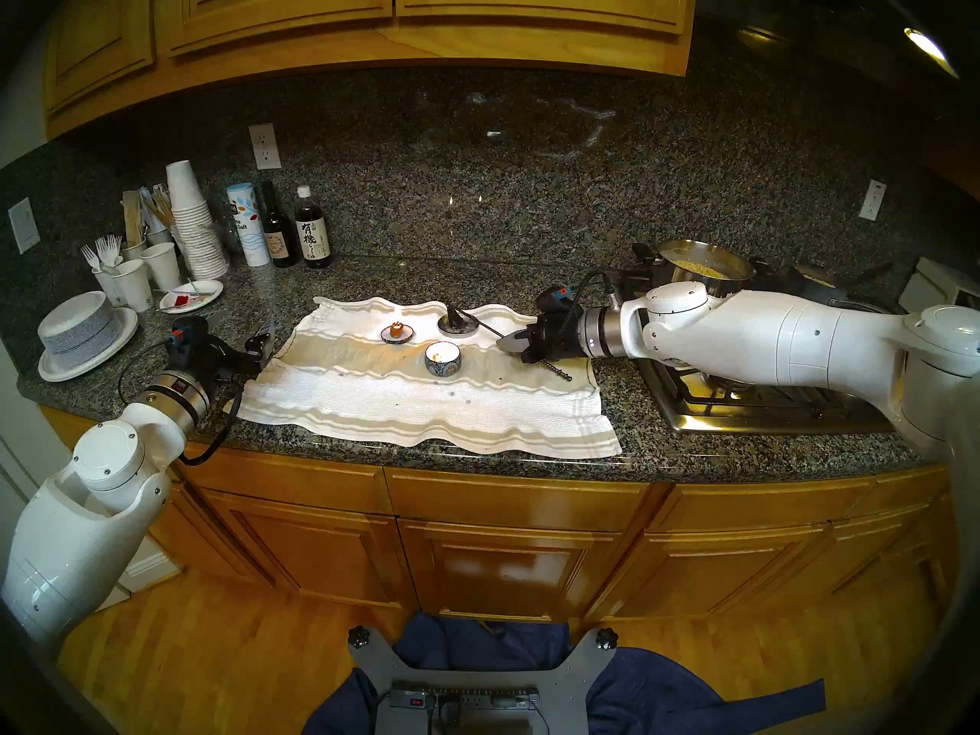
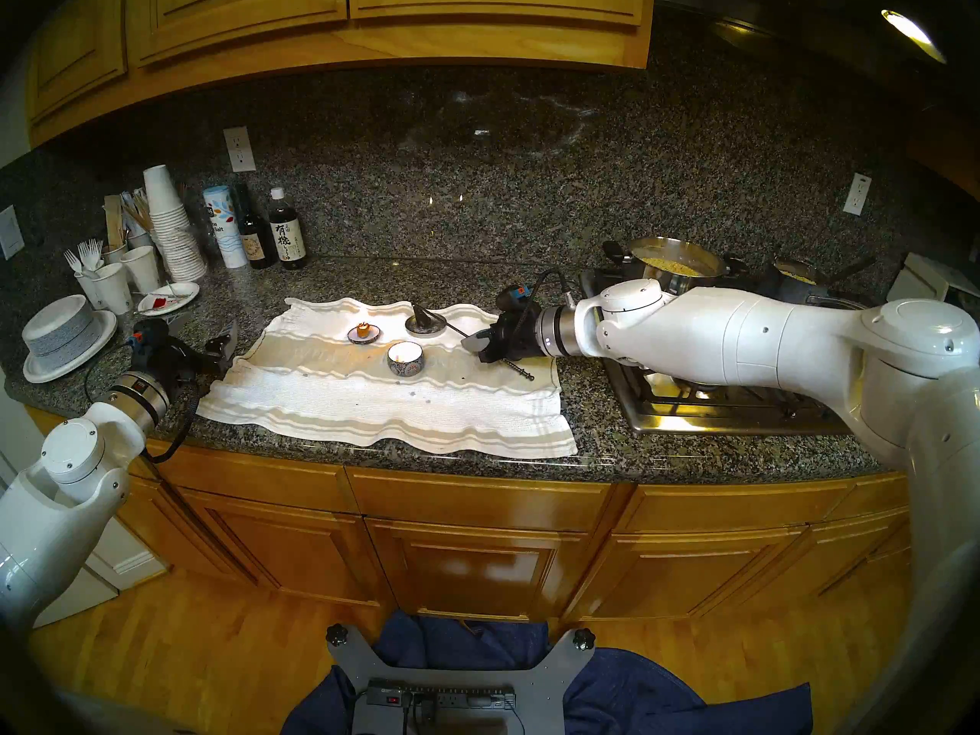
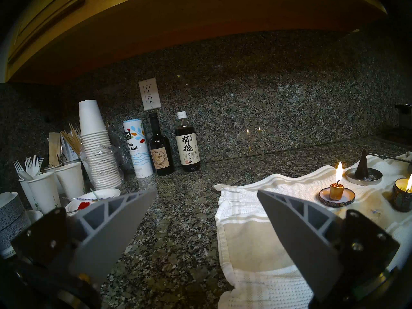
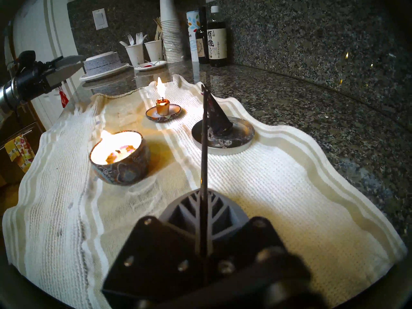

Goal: Put out candle flame

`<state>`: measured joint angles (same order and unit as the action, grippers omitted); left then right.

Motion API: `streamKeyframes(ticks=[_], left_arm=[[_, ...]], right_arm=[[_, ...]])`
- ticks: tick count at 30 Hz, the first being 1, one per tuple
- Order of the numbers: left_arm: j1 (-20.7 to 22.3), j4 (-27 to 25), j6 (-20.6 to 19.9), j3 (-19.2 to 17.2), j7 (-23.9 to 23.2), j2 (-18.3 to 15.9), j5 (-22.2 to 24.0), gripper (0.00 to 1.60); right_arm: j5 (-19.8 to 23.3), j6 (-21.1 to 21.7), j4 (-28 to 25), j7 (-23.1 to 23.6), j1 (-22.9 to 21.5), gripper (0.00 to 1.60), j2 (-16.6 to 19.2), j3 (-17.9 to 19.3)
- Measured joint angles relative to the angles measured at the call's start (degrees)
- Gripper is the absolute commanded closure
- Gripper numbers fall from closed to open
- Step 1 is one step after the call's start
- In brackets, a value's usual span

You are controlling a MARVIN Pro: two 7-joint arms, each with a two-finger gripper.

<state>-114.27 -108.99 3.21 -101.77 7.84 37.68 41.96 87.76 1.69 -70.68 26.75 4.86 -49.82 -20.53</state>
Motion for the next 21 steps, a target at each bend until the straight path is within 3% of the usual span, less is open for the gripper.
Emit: streamKeyframes(ticks=[9,21], left_arm=[[0.0,0.01,-0.01,0.0,0.0,0.0,0.01,0.0],[0.0,0.02,-0.01,0.02,0.01,-0.01,0.01,0.0]], right_arm=[[2.47,-1.51,0.92,2.81,0.61,1.6,1.42,1.18],[5.03,-3.69,2.27,14.38,1.65,1.6,4.36,2.0]])
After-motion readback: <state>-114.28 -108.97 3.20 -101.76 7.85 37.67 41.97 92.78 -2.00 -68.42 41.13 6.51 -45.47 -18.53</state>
